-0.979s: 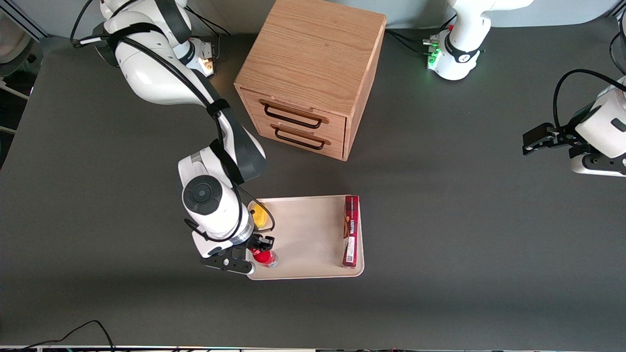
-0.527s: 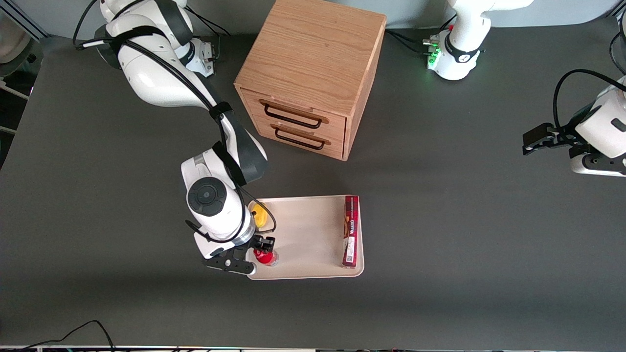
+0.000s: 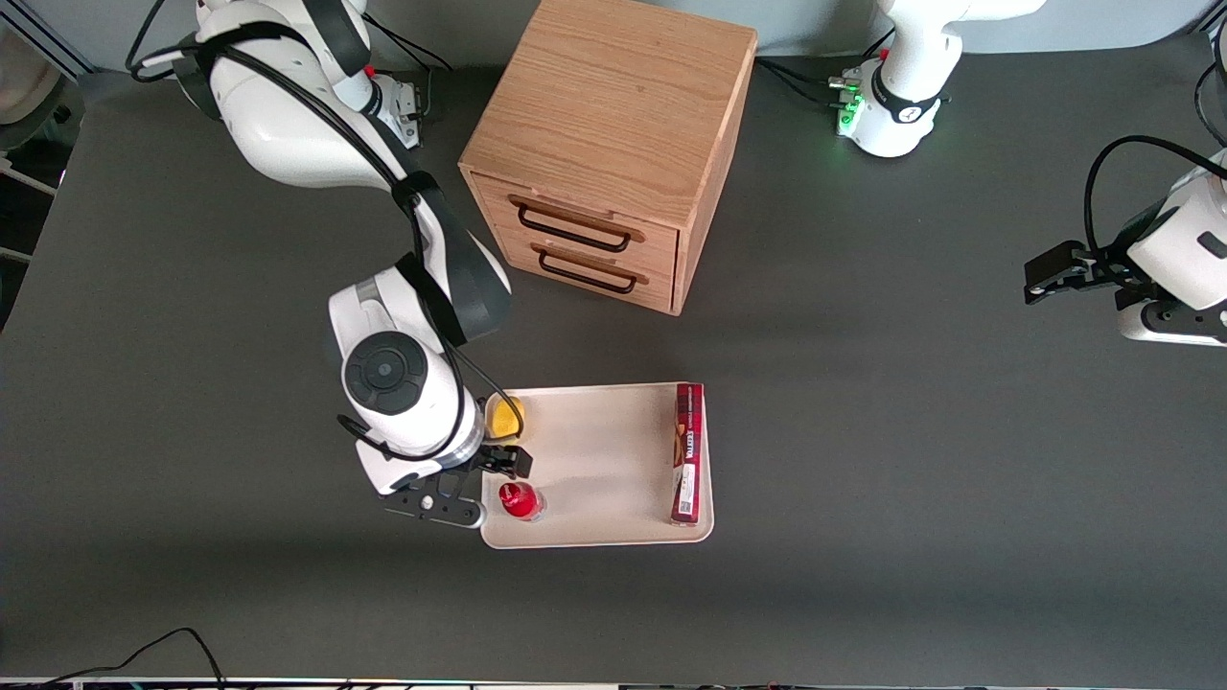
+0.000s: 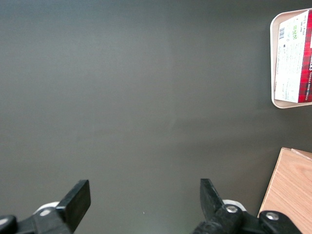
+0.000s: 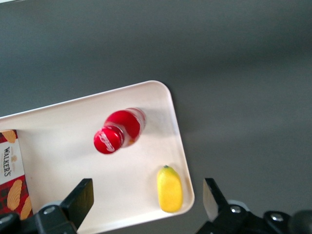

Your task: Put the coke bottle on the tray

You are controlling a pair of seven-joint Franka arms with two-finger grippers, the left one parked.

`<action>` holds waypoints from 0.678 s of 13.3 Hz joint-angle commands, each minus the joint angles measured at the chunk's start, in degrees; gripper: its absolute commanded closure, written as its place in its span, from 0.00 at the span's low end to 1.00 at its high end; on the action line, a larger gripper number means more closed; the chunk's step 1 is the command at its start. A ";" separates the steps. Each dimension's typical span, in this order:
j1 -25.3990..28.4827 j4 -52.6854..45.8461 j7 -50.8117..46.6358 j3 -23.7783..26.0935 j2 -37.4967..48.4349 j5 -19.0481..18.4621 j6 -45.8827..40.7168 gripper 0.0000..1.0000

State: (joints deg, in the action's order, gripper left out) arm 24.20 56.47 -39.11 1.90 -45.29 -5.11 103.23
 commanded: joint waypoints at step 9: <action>-16.00 43.99 29.94 0.56 48.35 3.61 -10.13 0.00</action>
State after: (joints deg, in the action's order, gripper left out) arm 12.21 94.68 -14.81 1.92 -3.89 -3.54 94.85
